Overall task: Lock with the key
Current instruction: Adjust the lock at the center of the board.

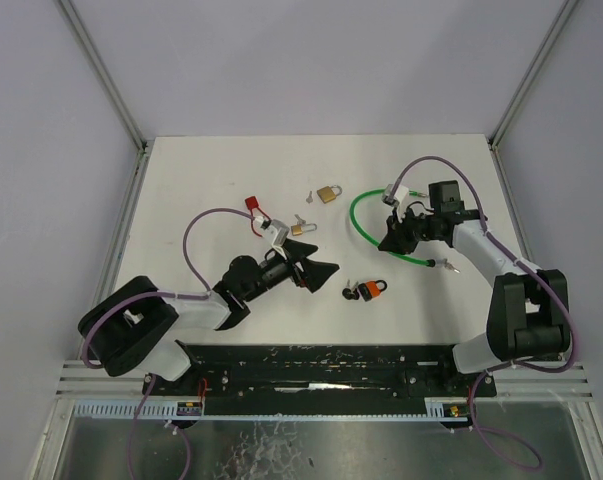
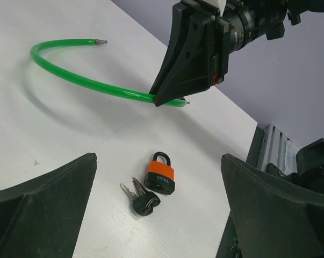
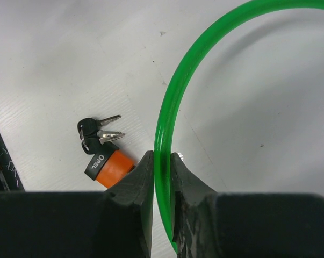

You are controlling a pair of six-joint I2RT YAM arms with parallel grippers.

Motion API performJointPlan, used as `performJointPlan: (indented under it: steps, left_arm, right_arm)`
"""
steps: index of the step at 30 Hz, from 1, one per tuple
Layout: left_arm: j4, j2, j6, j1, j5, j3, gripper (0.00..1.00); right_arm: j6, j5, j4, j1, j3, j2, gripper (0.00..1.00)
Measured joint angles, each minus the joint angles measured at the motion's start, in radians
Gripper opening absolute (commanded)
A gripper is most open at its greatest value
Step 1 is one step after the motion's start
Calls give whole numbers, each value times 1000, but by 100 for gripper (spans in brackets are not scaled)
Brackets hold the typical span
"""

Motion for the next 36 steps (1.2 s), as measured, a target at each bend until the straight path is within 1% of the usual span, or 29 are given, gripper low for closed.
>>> performJointPlan:
  steps: [3, 10, 15, 25, 27, 31, 36]
  left_arm:
    - [0, -5, -2, 1, -4, -2, 96]
    - [1, -10, -9, 1, -24, -6, 97]
    - [1, -10, -17, 3, -43, -9, 97]
    - [-2, -17, -38, 13, -76, -14, 97]
    - [-7, -17, -42, 16, -80, -14, 97]
    - [-14, -17, -54, 30, -81, -14, 97]
    - [-55, -17, -82, 65, -72, -6, 96]
  right_arm:
    - [0, 24, 7, 0, 0, 23, 0]
    - [-3, 144, 40, 2, -3, 88, 4]
    - [-4, 202, 53, 14, -3, 120, 12]
    - [-3, 216, 53, 23, -3, 121, 25]
    - [-2, 216, 53, 23, -3, 121, 30]
    - [0, 216, 52, 24, -3, 121, 36]
    - [-2, 216, 36, 24, -3, 116, 39]
